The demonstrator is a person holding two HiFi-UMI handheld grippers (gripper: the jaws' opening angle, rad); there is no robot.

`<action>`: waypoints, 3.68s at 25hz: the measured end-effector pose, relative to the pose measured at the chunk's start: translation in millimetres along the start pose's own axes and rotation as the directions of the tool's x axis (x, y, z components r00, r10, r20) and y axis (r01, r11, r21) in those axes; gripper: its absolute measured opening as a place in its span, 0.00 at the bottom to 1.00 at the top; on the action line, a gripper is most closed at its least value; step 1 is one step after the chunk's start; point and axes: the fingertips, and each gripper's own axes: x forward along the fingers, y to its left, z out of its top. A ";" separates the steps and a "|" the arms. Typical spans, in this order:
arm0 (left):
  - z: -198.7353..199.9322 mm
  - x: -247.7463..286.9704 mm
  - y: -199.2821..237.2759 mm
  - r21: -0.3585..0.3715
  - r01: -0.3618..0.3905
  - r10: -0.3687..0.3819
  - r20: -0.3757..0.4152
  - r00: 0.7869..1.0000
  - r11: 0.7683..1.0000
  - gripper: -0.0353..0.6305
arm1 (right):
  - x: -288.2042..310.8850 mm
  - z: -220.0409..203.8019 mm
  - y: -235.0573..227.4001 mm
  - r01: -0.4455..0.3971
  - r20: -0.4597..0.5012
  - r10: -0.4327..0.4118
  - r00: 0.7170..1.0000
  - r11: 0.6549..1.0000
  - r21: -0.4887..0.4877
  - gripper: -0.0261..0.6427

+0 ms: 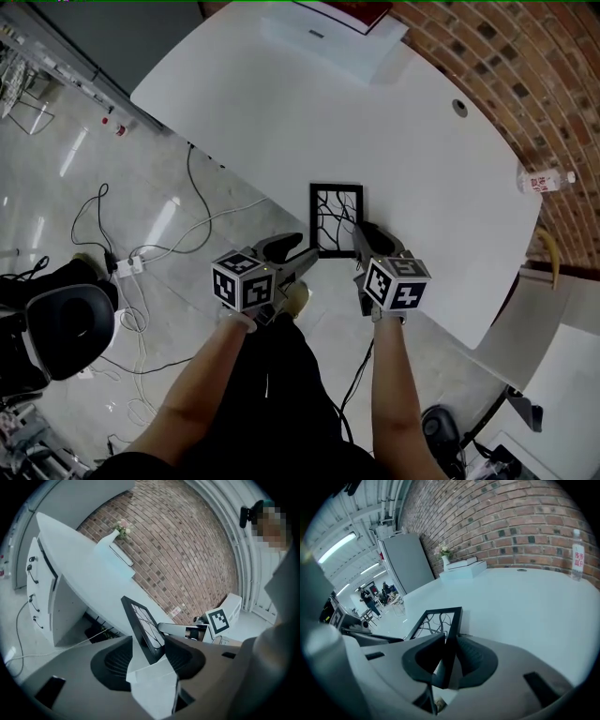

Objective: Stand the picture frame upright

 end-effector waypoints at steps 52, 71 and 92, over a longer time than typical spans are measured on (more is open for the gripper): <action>24.5 41.9 -38.9 0.127 0.117 -0.115 -0.018 0.993 0.985 0.18 | -35.9 28.1 -6.7 -0.392 0.188 0.362 0.913 0.907 0.155 0.21; 60.4 67.0 -105.1 0.409 0.175 -0.144 -0.106 0.984 0.895 0.22 | -110.6 70.2 -31.3 -0.374 0.362 0.324 0.874 0.925 0.074 0.17; 146.0 128.1 -155.6 0.569 0.278 -0.195 -0.203 0.959 0.774 0.21 | -140.8 160.9 -84.3 -0.264 0.502 0.231 0.833 0.964 -0.004 0.18</action>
